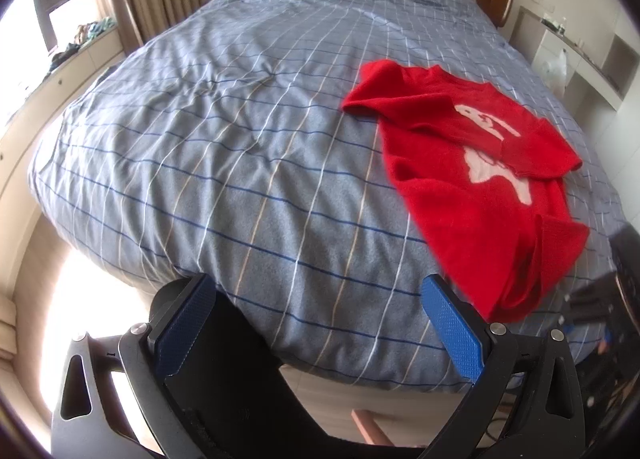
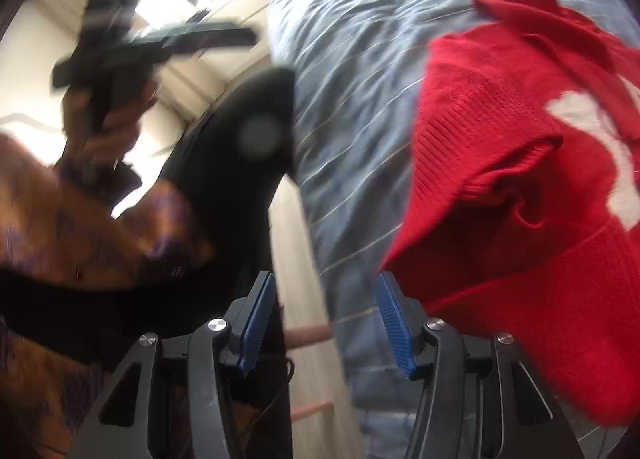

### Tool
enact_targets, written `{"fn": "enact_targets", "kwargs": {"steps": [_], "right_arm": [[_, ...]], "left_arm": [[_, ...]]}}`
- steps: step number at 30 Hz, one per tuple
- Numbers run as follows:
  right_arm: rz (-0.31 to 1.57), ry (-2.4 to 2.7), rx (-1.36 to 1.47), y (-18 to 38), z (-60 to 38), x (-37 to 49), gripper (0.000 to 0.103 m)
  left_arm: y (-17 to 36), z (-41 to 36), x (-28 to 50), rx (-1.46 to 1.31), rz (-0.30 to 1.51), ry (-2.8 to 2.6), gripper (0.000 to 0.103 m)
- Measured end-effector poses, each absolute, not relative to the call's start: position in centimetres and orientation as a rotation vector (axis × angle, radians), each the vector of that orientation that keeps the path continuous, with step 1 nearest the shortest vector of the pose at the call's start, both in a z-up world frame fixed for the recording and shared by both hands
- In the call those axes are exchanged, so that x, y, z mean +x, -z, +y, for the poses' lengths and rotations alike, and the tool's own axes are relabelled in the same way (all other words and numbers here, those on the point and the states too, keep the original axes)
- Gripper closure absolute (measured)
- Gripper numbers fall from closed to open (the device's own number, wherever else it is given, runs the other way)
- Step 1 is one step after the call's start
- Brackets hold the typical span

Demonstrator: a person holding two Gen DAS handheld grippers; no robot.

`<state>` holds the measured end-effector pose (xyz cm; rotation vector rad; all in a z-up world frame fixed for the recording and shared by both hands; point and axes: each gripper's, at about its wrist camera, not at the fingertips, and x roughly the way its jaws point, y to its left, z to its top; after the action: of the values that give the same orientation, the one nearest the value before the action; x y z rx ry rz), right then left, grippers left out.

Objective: Fold small clothes
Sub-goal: 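Move the right gripper down to the red sweater's hem and open it, then grasp the sweater hem with the right gripper while the left gripper grasps the hem beside it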

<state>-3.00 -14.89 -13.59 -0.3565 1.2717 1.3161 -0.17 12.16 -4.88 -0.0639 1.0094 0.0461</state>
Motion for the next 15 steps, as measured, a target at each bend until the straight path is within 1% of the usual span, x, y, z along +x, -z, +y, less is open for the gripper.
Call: {"fn": "enact_targets", "kwargs": {"steps": [3,7,10,12,13,15], "right_arm": [[1.276,-1.308,-0.384,13.8,-16.4,-6.6,0.050],[1.145,-1.075,-0.172,11.6,-20.5,-3.5,0.050],[1.058,-0.760,0.041,10.8,-25.3,-0.6,0.049],[1.041,-0.553,0.158,11.1,-28.6,-0.3,0.049],[1.044,-0.462,0.179,11.1,-29.7,-0.1,0.049],[1.029,-0.357,0.134,10.4,-29.7,0.0,0.048]], "left_arm": [[5.6,12.2,0.3,-0.058,1.013,-0.051,0.000],[6.5,11.1,0.9,-0.034,1.011,-0.014,0.000],[8.8,10.7,1.6,-0.011,1.069,0.005,0.001],[10.6,10.8,1.8,-0.020,1.123,0.005,0.001],[11.6,10.6,1.8,-0.022,1.147,0.009,0.001],[13.5,9.9,2.0,-0.012,1.195,0.013,0.001]]}}
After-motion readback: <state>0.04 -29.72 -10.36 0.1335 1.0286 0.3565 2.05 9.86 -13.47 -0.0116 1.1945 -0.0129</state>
